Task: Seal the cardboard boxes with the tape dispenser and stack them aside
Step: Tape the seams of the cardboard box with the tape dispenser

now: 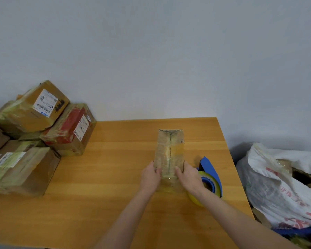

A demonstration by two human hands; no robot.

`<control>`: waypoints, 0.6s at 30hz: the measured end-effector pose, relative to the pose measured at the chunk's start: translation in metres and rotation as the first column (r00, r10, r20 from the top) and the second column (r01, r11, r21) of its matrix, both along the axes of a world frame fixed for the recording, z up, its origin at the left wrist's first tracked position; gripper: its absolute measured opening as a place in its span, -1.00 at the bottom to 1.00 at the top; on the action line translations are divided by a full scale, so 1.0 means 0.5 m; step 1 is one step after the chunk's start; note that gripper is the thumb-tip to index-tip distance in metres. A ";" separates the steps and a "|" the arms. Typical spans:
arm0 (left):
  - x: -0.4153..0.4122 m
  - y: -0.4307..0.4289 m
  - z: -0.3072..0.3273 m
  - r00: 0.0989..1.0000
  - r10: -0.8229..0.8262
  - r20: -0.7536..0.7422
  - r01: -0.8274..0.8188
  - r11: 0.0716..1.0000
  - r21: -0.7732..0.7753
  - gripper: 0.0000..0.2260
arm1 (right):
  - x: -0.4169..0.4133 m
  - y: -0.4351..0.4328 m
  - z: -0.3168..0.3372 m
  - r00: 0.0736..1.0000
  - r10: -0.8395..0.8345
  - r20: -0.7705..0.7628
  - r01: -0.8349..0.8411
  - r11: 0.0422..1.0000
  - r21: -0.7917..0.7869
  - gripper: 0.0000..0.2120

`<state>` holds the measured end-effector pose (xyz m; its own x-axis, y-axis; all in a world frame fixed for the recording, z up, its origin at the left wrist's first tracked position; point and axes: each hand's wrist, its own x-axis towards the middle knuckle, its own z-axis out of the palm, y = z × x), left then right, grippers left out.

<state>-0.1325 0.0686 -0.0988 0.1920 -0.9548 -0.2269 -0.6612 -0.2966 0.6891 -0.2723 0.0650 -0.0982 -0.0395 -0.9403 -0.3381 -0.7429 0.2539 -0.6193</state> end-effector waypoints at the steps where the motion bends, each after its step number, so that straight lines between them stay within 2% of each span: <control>1: 0.006 0.007 0.000 0.997 -0.003 -0.071 0.003 1.000 -0.005 -0.72 | -0.007 0.000 0.000 0.999 0.005 0.042 -0.006 1.000 0.008 -0.67; 3: 0.015 0.029 -0.008 0.979 -0.024 -0.202 0.020 1.000 -0.021 -0.64 | -0.017 0.004 -0.002 0.995 0.011 0.097 -0.012 1.000 0.010 -0.63; 7: 0.013 0.058 -0.021 0.943 -0.074 -0.325 0.051 0.996 -0.077 -0.62 | -0.018 0.011 -0.004 0.993 0.057 0.101 -0.056 0.998 -0.018 -0.52; 9: 0.023 0.062 -0.019 0.932 -0.118 -0.343 0.090 0.991 -0.095 -0.61 | -0.028 0.010 -0.001 0.984 0.064 0.167 -0.062 0.998 -0.014 -0.50; 10: 0.033 0.065 -0.021 0.947 -0.112 -0.302 0.079 0.990 -0.119 -0.61 | -0.040 0.013 0.002 0.978 0.064 0.200 -0.062 0.998 -0.014 -0.46; 13: 0.066 0.093 -0.033 0.991 0.052 -0.120 -0.085 0.953 -0.289 -0.71 | -0.080 0.040 -0.002 0.979 0.014 0.204 0.010 0.993 -0.118 -0.35; 15: 0.067 0.105 -0.035 0.980 0.092 -0.178 -0.139 0.952 -0.274 -0.79 | -0.093 0.057 -0.006 0.976 0.007 0.218 0.030 0.986 -0.163 -0.38; 18: 0.045 0.095 -0.036 0.931 0.124 -0.342 -0.192 0.966 -0.173 -0.92 | -0.076 0.062 -0.005 0.973 0.080 0.215 -0.044 0.985 -0.167 -0.42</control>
<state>-0.1098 0.1161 -0.1167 0.2923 -0.9500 -0.1099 -0.3456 -0.2120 0.9141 -0.3104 0.0959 -0.1008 0.0787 -0.9812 -0.1765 -0.5952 0.0958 -0.7978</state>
